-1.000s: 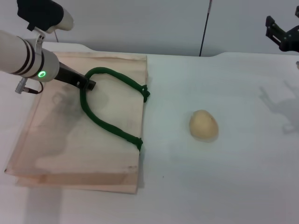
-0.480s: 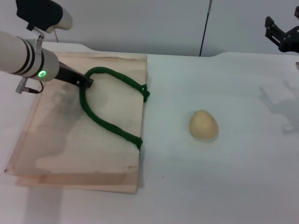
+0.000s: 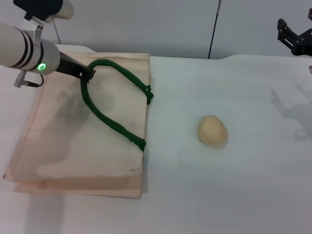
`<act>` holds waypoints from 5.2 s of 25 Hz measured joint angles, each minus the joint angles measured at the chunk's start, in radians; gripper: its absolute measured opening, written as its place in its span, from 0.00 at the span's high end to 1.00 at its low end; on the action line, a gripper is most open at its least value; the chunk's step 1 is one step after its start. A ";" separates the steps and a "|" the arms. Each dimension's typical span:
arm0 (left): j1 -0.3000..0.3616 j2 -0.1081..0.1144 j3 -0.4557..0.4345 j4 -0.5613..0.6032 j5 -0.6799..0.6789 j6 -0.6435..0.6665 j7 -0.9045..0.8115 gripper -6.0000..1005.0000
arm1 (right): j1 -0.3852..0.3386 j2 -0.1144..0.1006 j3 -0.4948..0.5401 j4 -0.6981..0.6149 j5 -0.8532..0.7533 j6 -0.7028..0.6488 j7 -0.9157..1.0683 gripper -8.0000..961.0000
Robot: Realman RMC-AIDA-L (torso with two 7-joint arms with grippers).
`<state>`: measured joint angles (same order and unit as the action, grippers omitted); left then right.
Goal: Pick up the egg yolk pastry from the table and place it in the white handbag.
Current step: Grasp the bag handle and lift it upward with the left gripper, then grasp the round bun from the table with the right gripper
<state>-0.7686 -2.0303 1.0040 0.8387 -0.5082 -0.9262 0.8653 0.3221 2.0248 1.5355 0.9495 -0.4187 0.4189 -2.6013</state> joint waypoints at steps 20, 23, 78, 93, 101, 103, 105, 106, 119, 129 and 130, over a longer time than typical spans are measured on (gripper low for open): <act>0.148 -0.002 -0.001 0.523 -0.198 -0.242 -0.033 0.87 | -0.054 -0.001 -0.050 0.025 -0.002 -0.005 0.006 0.20; 0.165 -0.003 0.000 0.556 -0.208 -0.250 -0.033 0.87 | -0.104 -0.004 -0.108 0.092 -0.008 -0.044 0.017 0.20; 0.226 0.000 -0.013 0.852 -0.291 -0.346 -0.045 0.87 | -0.100 -0.121 -0.601 0.200 -0.049 -0.266 0.384 0.17; 0.225 0.001 -0.022 0.875 -0.288 -0.357 -0.045 0.87 | -0.022 -0.134 -0.626 0.099 -0.048 -0.198 0.457 0.08; 0.224 0.000 -0.022 0.877 -0.288 -0.358 -0.045 0.87 | 0.032 -0.124 -0.629 -0.001 -0.049 -0.159 0.494 0.08; 0.223 0.000 -0.022 0.877 -0.288 -0.358 -0.045 0.87 | 0.038 -0.122 -0.631 -0.013 -0.050 -0.158 0.496 0.08; 0.222 0.000 -0.022 0.878 -0.288 -0.358 -0.045 0.87 | 0.044 -0.119 -0.632 -0.024 -0.049 -0.158 0.497 0.08; 0.222 0.000 -0.022 0.878 -0.288 -0.358 -0.045 0.87 | 0.047 -0.118 -0.632 -0.029 -0.048 -0.158 0.499 0.08; 0.220 0.001 -0.024 0.890 -0.285 -0.369 -0.045 0.87 | 0.077 -0.121 -0.654 -0.049 -0.054 -0.159 0.535 0.26; 0.222 0.001 -0.024 0.899 -0.283 -0.370 -0.046 0.87 | 0.103 -0.124 -0.678 -0.073 -0.054 -0.170 0.541 0.35; 0.222 0.001 -0.024 0.901 -0.283 -0.370 -0.046 0.87 | 0.105 -0.125 -0.680 -0.072 -0.054 -0.171 0.541 0.36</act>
<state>-0.5464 -2.0294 0.9802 1.7394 -0.7915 -1.2966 0.8194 0.4274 1.8996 0.8555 0.8774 -0.4724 0.2479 -2.0603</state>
